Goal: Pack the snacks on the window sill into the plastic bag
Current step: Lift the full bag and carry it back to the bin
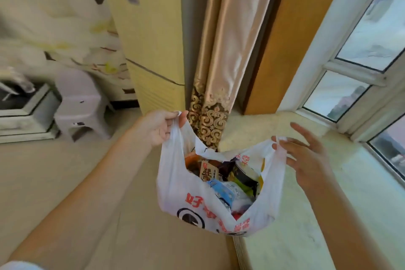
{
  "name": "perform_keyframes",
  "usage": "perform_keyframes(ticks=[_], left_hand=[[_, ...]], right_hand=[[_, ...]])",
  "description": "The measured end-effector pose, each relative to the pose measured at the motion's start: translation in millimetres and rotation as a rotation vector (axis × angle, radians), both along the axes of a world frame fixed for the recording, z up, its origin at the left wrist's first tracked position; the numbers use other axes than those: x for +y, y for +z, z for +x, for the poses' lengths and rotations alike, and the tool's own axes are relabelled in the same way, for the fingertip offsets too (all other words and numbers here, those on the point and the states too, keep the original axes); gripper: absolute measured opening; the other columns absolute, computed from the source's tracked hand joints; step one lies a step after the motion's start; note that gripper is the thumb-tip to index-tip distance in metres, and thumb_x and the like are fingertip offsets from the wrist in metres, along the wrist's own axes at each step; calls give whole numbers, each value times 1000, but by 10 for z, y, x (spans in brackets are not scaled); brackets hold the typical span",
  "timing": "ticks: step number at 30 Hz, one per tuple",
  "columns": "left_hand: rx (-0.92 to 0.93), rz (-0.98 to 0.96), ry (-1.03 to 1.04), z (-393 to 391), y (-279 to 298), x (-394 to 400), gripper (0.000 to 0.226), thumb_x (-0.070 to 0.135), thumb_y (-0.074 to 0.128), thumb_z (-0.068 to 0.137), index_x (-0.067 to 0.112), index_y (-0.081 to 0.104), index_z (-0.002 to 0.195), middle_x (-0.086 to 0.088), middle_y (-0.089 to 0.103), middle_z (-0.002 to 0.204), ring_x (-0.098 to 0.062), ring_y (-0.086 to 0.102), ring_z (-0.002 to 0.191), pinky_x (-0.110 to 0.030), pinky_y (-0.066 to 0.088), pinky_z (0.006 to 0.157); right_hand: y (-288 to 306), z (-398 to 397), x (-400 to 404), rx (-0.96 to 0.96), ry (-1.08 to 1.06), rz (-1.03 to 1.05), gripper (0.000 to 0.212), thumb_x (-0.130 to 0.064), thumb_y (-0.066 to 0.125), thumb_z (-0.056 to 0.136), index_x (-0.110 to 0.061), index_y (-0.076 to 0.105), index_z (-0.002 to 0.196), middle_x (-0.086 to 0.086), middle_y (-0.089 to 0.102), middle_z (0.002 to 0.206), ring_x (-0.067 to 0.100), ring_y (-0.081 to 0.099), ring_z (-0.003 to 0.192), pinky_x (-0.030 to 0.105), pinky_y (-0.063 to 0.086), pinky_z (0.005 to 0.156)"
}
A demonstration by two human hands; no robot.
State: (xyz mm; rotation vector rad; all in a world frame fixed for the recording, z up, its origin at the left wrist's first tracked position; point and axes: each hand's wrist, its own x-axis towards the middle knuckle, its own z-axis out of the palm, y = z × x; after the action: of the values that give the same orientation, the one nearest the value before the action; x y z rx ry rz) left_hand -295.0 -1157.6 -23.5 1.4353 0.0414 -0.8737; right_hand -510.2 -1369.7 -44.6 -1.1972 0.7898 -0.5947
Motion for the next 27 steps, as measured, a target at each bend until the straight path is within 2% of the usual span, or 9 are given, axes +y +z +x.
perform_keyframes(ticks=[2, 4, 7, 12, 16, 18, 23, 25, 27], left_hand=[[10, 0, 60, 155, -24, 446, 20, 11, 46, 99, 6, 65, 95, -4, 67, 81, -13, 62, 75, -31, 50, 81], [18, 5, 93, 334, -40, 916, 20, 11, 44, 100, 6, 63, 100, -1, 70, 73, -10, 64, 67, -28, 51, 75], [10, 4, 153, 583, -14, 1593, 23, 11, 41, 101, 7, 64, 99, 1, 71, 67, -9, 66, 66, -28, 52, 74], [6, -26, 240, 1012, 66, 2631, 22, 10, 40, 101, 7, 62, 102, 4, 71, 67, -5, 67, 60, -24, 50, 75], [-13, -22, 321, 1366, 119, 3431, 21, 10, 42, 101, 7, 62, 104, 3, 71, 69, -6, 67, 59, -23, 53, 68], [-16, -24, 366, 1536, 135, 3770, 20, 9, 43, 100, 5, 62, 105, 0, 71, 71, -8, 66, 60, -25, 53, 72], [-12, -29, 468, 1973, 149, 4481, 20, 8, 43, 100, 5, 63, 106, 1, 70, 71, -8, 66, 66, -25, 51, 78], [-18, -23, 499, 2187, 114, 4725, 21, 9, 43, 101, 5, 62, 107, 1, 70, 71, -8, 65, 67, -26, 51, 80], [-20, -12, 527, 2432, 49, 4938, 23, 9, 43, 101, 4, 60, 115, 1, 70, 72, -7, 66, 63, -24, 54, 72]], right_hand=[[-5, 248, 264, 0, 66, 3, 51, 7, 60, 84, -18, 54, 128, 21, 68, 104, 27, 71, 85, 36, 52, 72], [-7, 509, 555, 1, 106, 10, 49, 7, 59, 85, -18, 55, 126, 22, 68, 104, 27, 71, 83, 35, 52, 71], [5, 919, 1025, -11, 176, -9, 47, 5, 59, 86, -20, 54, 125, 20, 69, 103, 21, 71, 78, 32, 53, 70], [25, 1673, 1886, -41, 250, -35, 51, 7, 55, 87, -15, 48, 133, 19, 66, 98, 12, 70, 68, 22, 55, 57], [13, 2283, 2567, -49, 278, -15, 51, 9, 56, 86, -15, 49, 131, 26, 64, 108, 21, 69, 79, 22, 54, 56], [7, 2547, 2907, -44, 276, -7, 52, 9, 56, 86, -18, 50, 130, 28, 63, 112, 24, 68, 83, 23, 56, 58], [-39, 3223, 3653, -26, 361, 28, 50, 11, 55, 85, -20, 53, 124, 27, 60, 117, 25, 66, 88, 16, 46, 43], [-79, 3523, 3903, -11, 402, 32, 50, 12, 54, 86, -18, 53, 126, 25, 61, 116, 26, 66, 89, 15, 45, 41], [-127, 3831, 4128, 1, 432, 40, 52, 12, 52, 87, -16, 51, 130, 21, 63, 106, 22, 65, 83, 15, 44, 40]])
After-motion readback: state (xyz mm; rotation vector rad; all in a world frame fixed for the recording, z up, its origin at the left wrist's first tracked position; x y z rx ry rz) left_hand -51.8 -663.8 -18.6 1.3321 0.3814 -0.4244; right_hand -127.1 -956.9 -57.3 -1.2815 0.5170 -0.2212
